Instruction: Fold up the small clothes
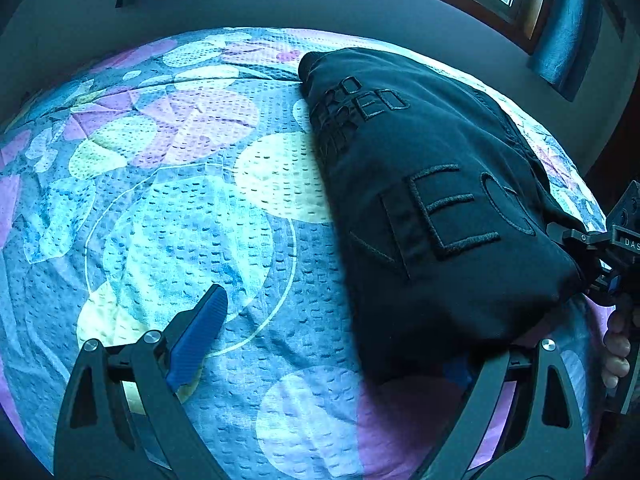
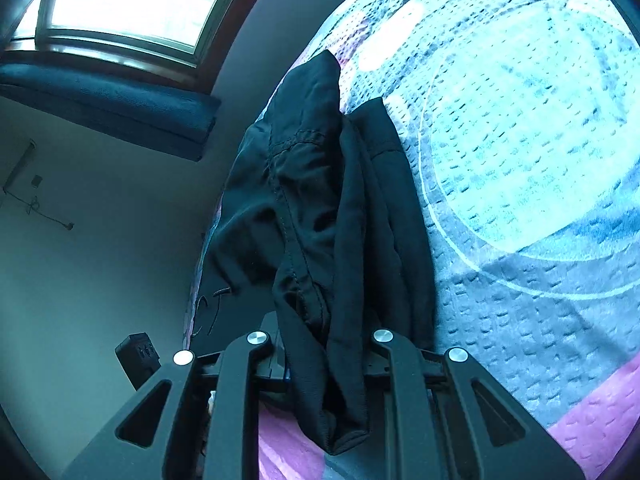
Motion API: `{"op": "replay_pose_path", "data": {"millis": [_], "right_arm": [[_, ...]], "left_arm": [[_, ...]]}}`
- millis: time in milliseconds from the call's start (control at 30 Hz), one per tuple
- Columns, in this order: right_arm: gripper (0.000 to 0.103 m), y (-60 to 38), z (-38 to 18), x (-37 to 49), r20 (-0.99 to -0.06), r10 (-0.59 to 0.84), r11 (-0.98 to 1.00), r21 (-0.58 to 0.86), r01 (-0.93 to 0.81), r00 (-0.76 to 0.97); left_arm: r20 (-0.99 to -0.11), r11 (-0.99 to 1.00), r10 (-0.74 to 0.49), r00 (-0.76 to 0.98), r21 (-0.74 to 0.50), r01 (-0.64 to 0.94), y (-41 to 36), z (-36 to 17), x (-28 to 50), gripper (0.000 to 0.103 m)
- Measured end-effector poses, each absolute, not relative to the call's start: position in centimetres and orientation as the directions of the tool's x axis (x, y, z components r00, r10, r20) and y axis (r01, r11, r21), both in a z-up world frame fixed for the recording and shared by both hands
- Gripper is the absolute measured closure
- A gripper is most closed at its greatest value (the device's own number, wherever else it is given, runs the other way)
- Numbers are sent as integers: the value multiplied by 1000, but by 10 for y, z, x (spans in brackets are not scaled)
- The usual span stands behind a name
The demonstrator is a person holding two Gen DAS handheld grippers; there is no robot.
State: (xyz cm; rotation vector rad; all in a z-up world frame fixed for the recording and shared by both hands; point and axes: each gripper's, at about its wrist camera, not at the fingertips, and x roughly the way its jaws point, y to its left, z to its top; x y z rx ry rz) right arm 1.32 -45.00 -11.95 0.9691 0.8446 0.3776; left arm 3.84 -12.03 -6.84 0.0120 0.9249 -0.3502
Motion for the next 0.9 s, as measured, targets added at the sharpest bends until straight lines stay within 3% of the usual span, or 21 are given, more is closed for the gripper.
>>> {"op": "replay_pose_path", "data": {"millis": [400, 567, 667, 900], "right_arm": [[82, -450, -114, 13, -452, 637, 524, 848, 78, 625], [68, -456, -89, 6, -516, 593, 601, 795, 87, 618], [51, -466, -69, 12, -545, 531, 655, 750, 94, 649], [45, -486, -57, 80, -531, 495, 649, 752, 114, 688]], "left_arm": [[-784, 941, -304, 541, -160, 298, -118, -70, 39, 8], [-784, 940, -313, 537, -172, 296, -117, -69, 39, 8], [-785, 940, -312, 535, -172, 294, -118, -70, 39, 8], [-787, 940, -311, 533, -172, 294, -118, -69, 39, 8]]}}
